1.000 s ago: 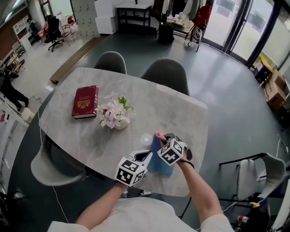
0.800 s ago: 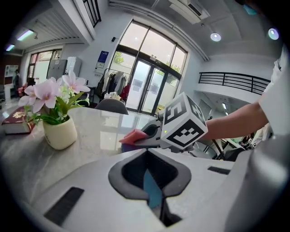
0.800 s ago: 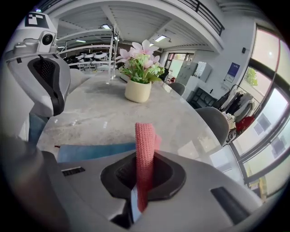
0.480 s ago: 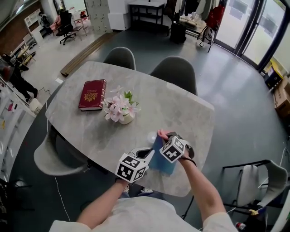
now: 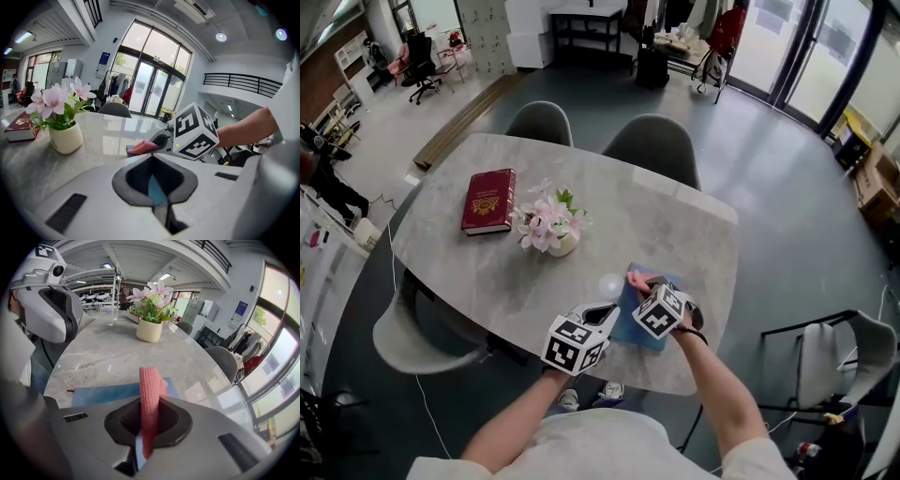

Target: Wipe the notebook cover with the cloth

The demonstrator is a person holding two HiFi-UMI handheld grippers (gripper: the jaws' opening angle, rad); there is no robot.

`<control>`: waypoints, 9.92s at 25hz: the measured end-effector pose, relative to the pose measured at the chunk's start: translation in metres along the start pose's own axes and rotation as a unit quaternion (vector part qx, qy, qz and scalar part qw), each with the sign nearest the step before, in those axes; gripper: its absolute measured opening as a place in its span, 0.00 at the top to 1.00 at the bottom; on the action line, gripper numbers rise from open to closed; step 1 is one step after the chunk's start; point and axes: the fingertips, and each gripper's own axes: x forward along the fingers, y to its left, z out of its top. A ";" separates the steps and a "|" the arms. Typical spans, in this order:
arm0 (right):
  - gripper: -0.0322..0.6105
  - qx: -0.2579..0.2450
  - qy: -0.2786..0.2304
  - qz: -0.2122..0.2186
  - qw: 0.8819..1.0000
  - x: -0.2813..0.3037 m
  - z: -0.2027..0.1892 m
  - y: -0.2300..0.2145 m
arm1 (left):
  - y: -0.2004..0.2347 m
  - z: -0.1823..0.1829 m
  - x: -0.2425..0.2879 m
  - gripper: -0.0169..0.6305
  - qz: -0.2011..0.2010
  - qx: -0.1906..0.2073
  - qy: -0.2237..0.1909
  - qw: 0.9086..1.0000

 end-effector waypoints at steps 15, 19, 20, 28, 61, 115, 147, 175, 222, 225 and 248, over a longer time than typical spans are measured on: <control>0.93 0.031 0.019 -0.012 0.999 -0.019 -0.011 0.058 | -0.001 -0.017 -0.029 0.96 -0.022 0.000 0.001 1.000; 0.93 0.037 0.019 -0.014 0.999 -0.027 -0.012 0.073 | -0.006 -0.021 -0.037 0.96 -0.032 0.002 0.004 0.999; 0.93 0.039 0.020 -0.015 0.999 -0.028 -0.012 0.077 | -0.008 -0.022 -0.040 0.96 -0.034 0.003 0.005 0.999; 0.93 0.056 0.021 -0.023 0.998 -0.038 -0.012 0.108 | -0.017 -0.033 -0.057 0.96 -0.055 0.021 0.008 0.998; 0.93 0.064 -0.008 -0.054 0.996 -0.105 -0.011 0.116 | -0.045 -0.037 -0.061 0.96 -0.101 0.055 0.013 0.993; 0.93 0.037 0.040 -0.060 0.997 -0.040 -0.064 -0.005 | -0.032 -0.010 0.018 0.96 -0.072 0.032 0.026 0.997; 0.93 0.070 0.057 -0.048 0.995 -0.075 -0.080 0.117 | -0.060 -0.053 -0.028 0.96 -0.110 0.033 0.029 0.993; 0.93 -0.027 0.038 -0.058 0.997 -0.104 -0.040 0.078 | -0.044 -0.051 -0.034 0.96 -0.079 0.003 0.013 0.997; 0.93 -0.241 0.055 0.015 0.969 0.035 0.042 -0.014 | 0.058 -0.022 -0.016 0.96 0.081 -0.069 -0.030 0.994; 0.93 -0.244 0.057 0.022 0.968 0.035 0.042 -0.010 | 0.057 -0.023 -0.016 0.96 0.078 -0.068 -0.027 0.994; 0.93 -0.250 0.065 0.042 0.965 0.012 0.042 0.052 | 0.043 -0.032 -0.038 0.96 0.031 -0.053 -0.022 0.998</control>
